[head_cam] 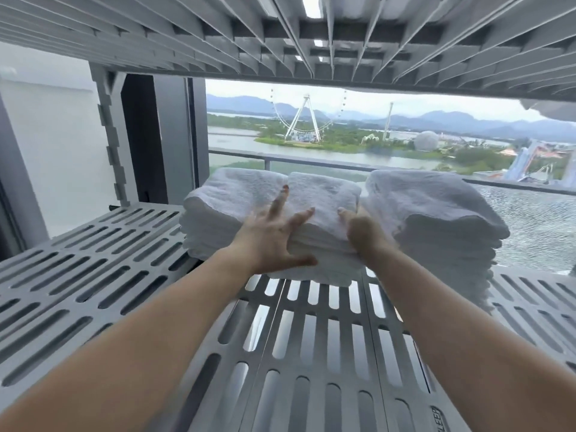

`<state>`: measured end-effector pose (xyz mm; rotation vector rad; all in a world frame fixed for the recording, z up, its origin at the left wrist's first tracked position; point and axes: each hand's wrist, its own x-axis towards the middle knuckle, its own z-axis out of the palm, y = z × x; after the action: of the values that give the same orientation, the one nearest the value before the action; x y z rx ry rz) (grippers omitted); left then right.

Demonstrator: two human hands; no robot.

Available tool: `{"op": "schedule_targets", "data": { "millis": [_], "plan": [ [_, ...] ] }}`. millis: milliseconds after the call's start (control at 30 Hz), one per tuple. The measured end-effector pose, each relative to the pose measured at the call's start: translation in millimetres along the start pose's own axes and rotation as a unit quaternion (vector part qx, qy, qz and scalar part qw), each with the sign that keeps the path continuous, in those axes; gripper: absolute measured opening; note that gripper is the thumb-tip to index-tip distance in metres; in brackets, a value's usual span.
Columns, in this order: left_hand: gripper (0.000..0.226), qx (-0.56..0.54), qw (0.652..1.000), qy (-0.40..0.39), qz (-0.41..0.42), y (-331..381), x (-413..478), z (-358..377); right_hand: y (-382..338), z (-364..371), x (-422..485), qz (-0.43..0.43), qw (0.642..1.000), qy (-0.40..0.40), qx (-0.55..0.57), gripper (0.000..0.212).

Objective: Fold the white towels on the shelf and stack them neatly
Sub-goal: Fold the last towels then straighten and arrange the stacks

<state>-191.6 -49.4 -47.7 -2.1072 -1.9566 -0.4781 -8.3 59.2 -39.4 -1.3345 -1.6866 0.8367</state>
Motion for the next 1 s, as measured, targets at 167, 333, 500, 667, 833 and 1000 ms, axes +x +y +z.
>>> {"op": "schedule_targets", "data": {
  "millis": [167,333,500,667,833,1000],
  "plan": [
    [0.117,0.153,0.985,0.049,0.065,-9,1,19,26,12,-38,-0.152,0.981,0.09,-0.078,0.053],
    [0.102,0.139,0.977,0.142,0.079,-18,-1,36,25,16,-33,-0.119,0.988,0.086,-0.038,0.046],
    [0.092,0.126,0.975,0.166,0.075,-16,-4,40,20,29,-36,-0.093,0.988,0.116,0.031,0.046],
    [0.093,0.12,0.983,0.131,0.055,-10,-3,31,30,26,-35,-0.051,0.988,0.094,0.11,0.049],
    [0.082,0.079,0.982,0.164,0.06,-7,-4,23,39,33,-37,0.042,0.976,0.086,0.196,0.068],
    [0.075,0.08,0.976,0.193,0.06,-9,-9,27,37,45,-36,0.043,0.984,0.087,0.146,0.061]
  ]
}}
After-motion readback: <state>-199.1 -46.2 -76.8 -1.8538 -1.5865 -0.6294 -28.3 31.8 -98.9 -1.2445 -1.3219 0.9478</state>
